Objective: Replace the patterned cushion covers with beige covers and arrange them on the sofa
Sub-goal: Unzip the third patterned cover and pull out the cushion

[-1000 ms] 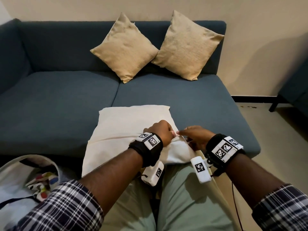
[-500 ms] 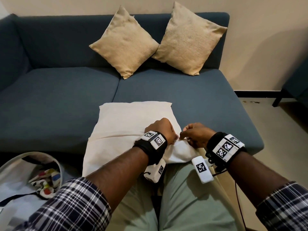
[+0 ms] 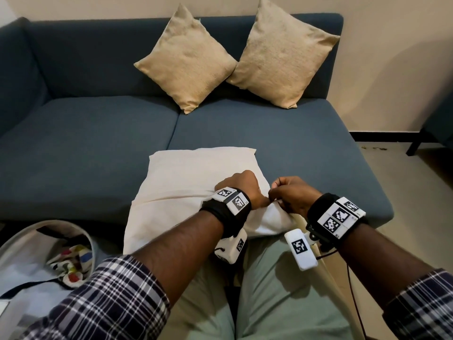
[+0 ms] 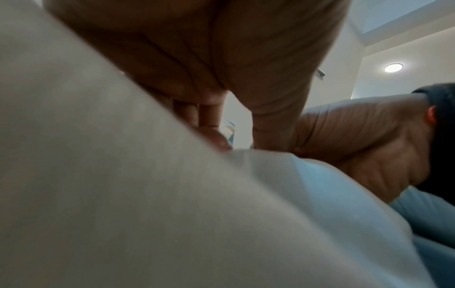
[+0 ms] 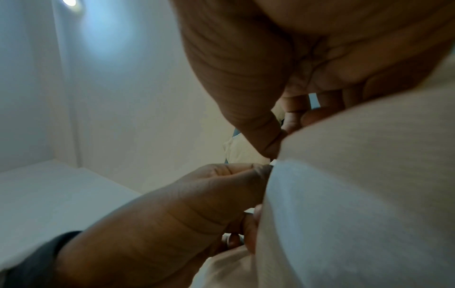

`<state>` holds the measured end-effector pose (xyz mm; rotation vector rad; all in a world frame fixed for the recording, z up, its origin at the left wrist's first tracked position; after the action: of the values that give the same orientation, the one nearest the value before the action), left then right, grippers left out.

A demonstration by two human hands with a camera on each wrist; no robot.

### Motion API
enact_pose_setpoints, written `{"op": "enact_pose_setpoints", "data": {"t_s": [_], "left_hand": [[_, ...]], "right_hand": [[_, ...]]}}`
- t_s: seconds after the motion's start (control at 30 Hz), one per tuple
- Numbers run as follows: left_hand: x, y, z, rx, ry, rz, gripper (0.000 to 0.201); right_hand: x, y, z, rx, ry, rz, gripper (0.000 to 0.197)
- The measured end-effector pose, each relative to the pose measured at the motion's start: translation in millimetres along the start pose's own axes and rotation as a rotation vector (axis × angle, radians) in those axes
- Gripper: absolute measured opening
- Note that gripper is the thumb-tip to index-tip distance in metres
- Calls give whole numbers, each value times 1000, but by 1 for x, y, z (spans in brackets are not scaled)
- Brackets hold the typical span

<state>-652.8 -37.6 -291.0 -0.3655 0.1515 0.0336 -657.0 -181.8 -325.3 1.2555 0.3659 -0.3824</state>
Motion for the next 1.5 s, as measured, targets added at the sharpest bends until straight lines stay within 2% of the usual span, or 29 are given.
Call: {"op": "enact_pose_setpoints", "data": {"t_s": [0.17,0.3,0.5,0.7,0.83,0.97,1.1,1.2,1.27,1.4,1.5], "left_hand": [[5,-8,9,-56,31,-1,43],[7,-9,14,-38,7,-15,39],[-5,-18,17,135,-141,-253,14],[-13,-21,22,224,-177,-344,17],[-19,-24,19,213,-202,-408,6],[-20,-22,16,218,-237,-457,20],[-24,-16,14,296,-221,-513,31],[-27,-14,15,386,-259,-531,40],[-29,-15,15,464,-271,-538,42],[-27,-17,13,520,-181,-523,45],[-24,-22,18,530,-167,-536,43]], "right_hand": [[3,5,4,99,-32,48,32],[4,7,7,132,-38,57,33],[7,6,11,130,-36,44,29],[6,6,9,102,-23,40,26],[5,8,7,111,-31,38,24],[6,8,9,132,-38,11,26],[9,4,8,179,-19,-19,30],[12,4,9,204,-16,-9,31],[13,5,10,215,-17,4,32],[11,2,4,167,13,47,35],[7,6,-1,109,38,106,36]]}}
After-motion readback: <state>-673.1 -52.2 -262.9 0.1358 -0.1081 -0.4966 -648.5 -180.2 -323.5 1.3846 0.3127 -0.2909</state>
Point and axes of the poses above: each hand's wrist, its own x-axis towards the middle knuckle, its own z-axis out of the back of the hand, y = z × x, the point moved 6 cm from there along x, towards the middle knuckle, and after that the axes turned 7 degrees about -y, right-handed, at the moved point
